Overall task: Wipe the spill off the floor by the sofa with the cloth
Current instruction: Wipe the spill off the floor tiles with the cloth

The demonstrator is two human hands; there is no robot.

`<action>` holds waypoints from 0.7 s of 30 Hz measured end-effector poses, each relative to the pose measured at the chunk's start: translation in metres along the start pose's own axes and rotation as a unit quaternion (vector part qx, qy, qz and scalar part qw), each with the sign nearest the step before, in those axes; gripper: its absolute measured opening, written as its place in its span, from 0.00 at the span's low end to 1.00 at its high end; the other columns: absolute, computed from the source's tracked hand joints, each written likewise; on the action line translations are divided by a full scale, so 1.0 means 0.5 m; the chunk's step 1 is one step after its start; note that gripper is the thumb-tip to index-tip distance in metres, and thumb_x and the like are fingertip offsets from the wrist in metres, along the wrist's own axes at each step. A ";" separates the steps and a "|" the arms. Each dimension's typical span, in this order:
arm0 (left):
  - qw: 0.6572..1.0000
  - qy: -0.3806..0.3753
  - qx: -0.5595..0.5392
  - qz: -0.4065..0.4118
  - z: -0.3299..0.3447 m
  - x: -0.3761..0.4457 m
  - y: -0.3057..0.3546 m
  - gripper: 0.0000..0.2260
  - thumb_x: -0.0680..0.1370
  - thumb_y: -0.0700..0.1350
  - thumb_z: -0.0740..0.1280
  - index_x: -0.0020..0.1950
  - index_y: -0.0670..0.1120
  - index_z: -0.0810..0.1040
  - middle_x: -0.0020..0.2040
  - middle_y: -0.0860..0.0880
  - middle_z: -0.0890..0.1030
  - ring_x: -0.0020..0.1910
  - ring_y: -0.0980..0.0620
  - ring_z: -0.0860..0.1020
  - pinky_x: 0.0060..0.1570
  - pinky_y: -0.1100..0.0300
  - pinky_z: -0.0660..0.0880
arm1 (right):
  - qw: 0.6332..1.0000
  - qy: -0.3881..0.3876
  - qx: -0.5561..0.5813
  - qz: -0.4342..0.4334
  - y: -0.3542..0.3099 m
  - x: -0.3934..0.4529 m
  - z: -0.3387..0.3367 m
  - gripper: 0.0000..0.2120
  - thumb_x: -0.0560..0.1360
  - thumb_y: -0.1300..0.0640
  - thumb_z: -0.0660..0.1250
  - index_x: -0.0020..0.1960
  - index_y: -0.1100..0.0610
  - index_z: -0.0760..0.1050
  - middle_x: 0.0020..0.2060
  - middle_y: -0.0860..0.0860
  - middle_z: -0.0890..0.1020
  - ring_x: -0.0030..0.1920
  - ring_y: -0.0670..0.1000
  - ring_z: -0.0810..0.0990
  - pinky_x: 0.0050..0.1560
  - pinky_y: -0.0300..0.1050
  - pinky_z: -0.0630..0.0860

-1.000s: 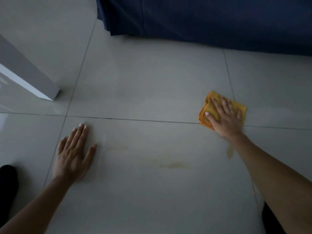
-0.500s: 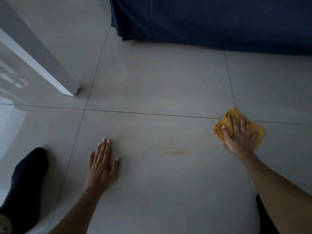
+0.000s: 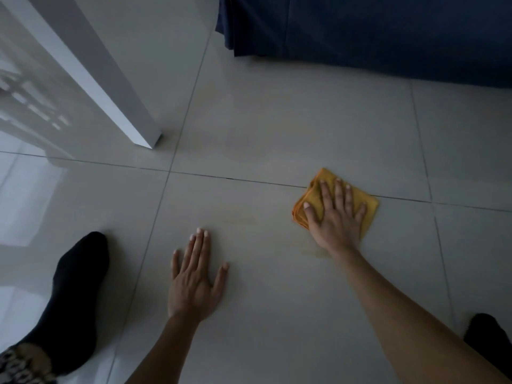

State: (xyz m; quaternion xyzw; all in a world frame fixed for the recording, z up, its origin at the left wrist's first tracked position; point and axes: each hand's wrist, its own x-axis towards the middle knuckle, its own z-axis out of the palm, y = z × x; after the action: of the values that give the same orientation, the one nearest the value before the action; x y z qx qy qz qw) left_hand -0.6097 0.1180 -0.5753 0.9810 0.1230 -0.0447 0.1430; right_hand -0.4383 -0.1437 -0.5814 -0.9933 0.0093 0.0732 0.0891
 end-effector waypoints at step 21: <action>1.000 -0.021 -0.014 -0.015 0.005 0.005 -0.006 0.33 0.78 0.62 0.51 0.79 0.47 0.53 0.79 0.52 0.53 0.77 0.56 0.49 0.74 0.51 0.49 | 0.967 -0.043 0.014 -0.252 -0.465 0.111 0.066 0.35 0.76 0.32 0.51 0.79 0.44 0.50 0.80 0.49 0.47 0.79 0.53 0.45 0.73 0.64 0.36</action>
State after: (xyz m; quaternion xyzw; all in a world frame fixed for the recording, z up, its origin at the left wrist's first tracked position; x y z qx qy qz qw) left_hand -0.6082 0.1205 -0.5786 0.9757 0.1355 -0.0662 0.1591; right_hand -0.3809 0.0905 -0.5809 -0.9581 -0.2440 0.0912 0.1191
